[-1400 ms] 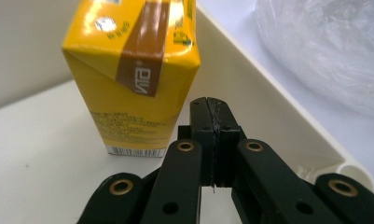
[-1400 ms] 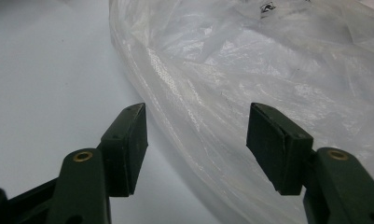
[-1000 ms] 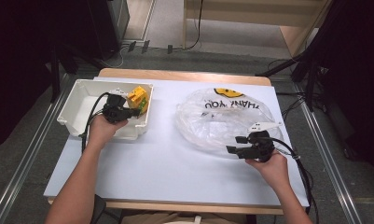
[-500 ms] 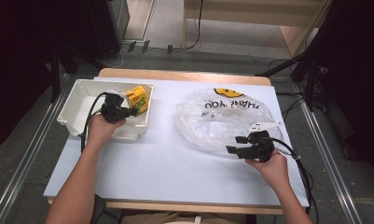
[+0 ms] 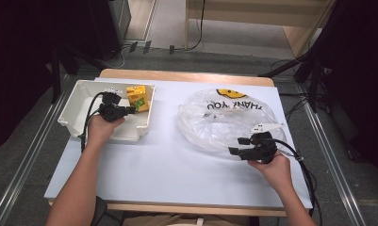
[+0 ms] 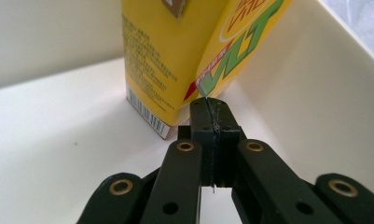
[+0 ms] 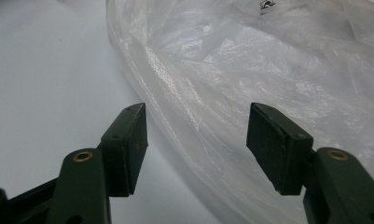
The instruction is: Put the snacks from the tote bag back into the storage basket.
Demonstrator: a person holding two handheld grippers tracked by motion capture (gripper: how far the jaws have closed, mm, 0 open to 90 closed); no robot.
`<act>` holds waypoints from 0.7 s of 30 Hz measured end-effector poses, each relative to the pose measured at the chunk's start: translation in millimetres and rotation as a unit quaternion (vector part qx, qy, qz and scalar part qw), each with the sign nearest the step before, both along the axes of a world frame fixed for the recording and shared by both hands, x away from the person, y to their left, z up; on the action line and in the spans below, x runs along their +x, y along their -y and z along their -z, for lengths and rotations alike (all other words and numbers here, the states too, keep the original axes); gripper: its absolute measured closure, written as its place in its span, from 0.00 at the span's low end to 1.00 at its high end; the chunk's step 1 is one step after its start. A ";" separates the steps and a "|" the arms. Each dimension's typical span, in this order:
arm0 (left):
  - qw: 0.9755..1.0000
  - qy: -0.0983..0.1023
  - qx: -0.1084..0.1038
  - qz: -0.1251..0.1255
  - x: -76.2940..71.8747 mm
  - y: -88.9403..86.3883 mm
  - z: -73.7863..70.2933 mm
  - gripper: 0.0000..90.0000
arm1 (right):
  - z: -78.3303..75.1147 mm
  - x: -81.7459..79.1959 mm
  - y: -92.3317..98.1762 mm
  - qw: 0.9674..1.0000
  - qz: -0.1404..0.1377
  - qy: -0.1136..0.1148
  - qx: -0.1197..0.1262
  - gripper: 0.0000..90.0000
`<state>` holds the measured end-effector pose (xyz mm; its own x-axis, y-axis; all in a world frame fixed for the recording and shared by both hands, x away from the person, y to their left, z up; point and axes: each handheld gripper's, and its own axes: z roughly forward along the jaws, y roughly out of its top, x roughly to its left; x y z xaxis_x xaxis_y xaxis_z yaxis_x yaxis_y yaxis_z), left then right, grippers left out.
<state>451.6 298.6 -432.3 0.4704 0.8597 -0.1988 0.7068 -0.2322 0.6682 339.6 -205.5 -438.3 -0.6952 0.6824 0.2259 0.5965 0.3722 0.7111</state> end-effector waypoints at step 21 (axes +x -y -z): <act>1.000 -0.005 0.002 -0.029 11.9 5.3 5.1 1.00 | 0.4 0.5 -0.2 1.000 0.000 0.002 -0.001 0.44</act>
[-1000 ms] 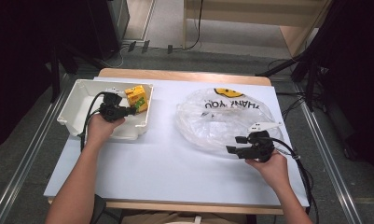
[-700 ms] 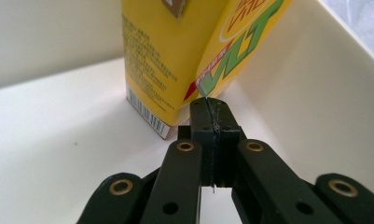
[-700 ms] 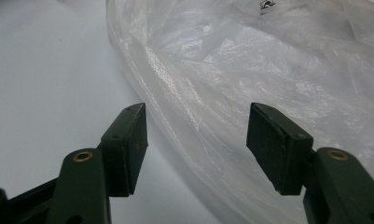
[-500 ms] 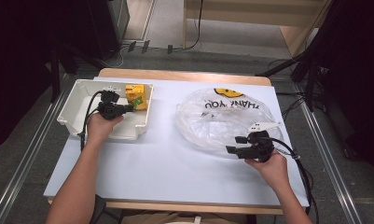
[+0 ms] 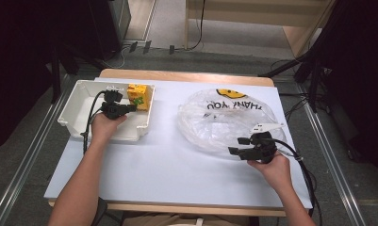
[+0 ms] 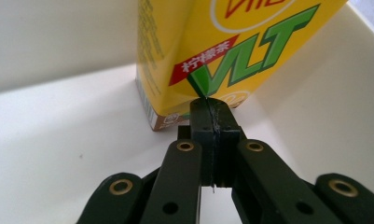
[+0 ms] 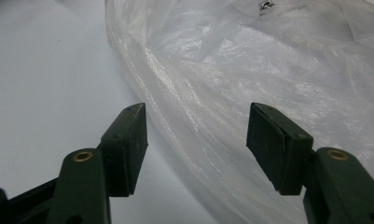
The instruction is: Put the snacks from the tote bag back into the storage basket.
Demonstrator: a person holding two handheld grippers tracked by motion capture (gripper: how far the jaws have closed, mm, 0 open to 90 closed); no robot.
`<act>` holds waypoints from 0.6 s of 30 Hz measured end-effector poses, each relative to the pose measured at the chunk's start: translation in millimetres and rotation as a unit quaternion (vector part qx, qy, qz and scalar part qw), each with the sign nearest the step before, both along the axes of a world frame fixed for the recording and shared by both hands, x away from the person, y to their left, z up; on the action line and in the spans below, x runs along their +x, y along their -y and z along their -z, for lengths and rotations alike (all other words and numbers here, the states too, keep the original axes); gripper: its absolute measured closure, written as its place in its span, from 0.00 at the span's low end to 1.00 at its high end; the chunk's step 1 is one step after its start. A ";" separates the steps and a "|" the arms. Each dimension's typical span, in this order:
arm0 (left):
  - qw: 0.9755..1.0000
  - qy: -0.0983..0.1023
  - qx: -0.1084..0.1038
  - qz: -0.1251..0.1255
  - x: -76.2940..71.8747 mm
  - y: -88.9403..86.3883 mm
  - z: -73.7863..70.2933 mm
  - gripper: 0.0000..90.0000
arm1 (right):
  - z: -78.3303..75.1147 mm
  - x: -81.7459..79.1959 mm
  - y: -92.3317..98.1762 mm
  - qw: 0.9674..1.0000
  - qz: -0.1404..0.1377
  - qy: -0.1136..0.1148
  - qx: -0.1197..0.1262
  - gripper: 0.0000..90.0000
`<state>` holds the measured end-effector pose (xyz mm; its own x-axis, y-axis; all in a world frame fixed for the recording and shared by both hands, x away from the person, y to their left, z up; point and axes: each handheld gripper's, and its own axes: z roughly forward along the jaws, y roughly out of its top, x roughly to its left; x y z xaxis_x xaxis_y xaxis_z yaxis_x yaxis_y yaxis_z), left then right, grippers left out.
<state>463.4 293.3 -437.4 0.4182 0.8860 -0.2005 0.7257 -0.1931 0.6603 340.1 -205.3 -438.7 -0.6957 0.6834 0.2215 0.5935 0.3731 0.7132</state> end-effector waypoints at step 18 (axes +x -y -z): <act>1.000 -0.003 0.000 0.010 5.0 7.8 2.0 1.00 | -0.4 -0.3 -0.1 1.000 0.000 0.001 0.001 0.44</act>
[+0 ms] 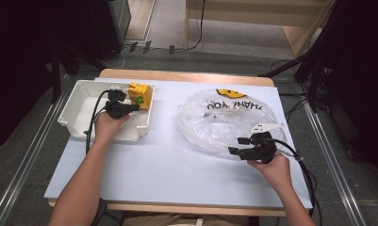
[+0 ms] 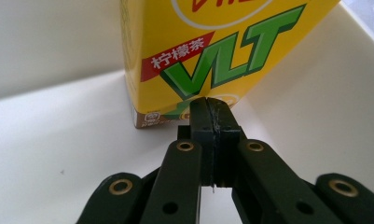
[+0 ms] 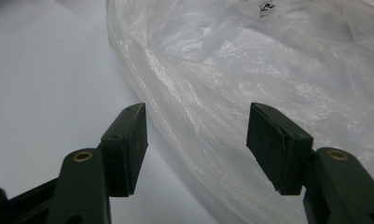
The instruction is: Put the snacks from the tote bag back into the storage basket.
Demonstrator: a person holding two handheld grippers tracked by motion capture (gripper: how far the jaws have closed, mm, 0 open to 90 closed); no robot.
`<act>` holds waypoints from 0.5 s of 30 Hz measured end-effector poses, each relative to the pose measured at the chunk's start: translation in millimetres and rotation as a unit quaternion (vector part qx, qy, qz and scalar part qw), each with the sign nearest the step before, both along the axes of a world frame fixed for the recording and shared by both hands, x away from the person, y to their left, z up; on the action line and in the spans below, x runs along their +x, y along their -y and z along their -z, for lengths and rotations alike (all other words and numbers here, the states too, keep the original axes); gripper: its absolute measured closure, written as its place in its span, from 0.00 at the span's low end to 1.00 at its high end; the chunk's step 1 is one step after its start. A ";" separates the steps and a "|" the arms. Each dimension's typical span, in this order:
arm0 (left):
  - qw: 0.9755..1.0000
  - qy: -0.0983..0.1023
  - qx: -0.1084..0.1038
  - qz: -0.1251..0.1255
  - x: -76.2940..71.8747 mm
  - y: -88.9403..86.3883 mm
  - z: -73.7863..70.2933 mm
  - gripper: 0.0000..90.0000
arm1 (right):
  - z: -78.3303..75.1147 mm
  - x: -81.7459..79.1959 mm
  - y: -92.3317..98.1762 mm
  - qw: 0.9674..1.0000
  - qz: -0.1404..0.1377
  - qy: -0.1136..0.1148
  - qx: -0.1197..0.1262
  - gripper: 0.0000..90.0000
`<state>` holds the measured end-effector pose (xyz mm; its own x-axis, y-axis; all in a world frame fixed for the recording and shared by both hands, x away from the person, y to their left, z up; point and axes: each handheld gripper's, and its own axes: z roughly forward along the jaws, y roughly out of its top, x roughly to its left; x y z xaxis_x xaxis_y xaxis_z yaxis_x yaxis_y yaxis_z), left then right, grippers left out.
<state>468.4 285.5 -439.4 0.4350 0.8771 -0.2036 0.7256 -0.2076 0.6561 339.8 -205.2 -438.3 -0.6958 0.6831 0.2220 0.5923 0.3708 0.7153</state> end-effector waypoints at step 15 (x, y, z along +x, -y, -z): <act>0.999 -0.020 -0.008 0.035 -13.1 3.0 -16.5 0.76 | -0.8 -0.8 0.5 1.000 -0.001 0.001 0.001 0.44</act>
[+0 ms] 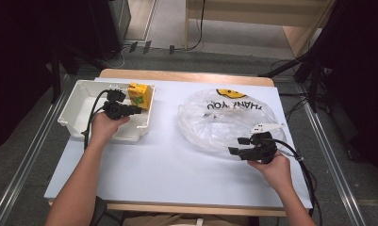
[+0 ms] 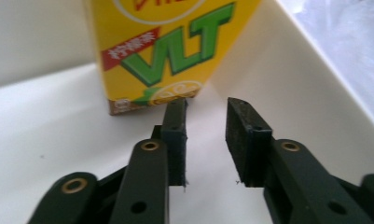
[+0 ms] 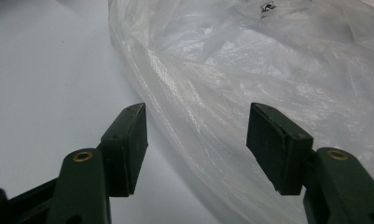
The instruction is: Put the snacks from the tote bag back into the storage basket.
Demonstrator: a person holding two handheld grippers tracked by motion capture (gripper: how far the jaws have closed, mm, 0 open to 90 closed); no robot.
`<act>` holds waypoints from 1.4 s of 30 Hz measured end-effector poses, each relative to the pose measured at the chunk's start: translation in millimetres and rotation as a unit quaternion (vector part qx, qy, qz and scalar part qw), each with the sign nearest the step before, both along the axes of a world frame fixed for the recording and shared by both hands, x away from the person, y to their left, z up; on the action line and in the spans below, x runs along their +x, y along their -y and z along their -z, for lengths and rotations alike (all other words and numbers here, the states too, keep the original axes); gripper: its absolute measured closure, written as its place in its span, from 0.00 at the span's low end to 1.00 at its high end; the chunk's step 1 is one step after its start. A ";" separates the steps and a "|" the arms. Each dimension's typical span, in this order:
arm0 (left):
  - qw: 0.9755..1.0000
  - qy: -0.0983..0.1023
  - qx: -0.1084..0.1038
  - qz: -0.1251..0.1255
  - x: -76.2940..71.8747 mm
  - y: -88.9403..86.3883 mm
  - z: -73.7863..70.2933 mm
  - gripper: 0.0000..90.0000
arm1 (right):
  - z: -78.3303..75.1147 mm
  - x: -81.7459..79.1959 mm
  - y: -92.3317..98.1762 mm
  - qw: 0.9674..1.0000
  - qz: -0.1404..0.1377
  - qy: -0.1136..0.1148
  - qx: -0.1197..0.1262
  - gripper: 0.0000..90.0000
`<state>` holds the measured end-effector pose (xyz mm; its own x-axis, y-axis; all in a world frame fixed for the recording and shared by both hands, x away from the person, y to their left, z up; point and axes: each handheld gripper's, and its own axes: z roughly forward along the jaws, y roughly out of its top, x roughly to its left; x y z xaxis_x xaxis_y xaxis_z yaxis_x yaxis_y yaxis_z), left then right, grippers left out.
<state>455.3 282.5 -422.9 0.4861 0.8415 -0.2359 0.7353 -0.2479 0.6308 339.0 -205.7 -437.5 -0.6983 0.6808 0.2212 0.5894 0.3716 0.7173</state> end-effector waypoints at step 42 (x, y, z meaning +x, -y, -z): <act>0.995 0.014 -0.013 0.102 -48.7 51.1 -47.8 0.49 | -4.6 -1.6 -1.3 1.000 -0.007 -0.005 0.022 0.47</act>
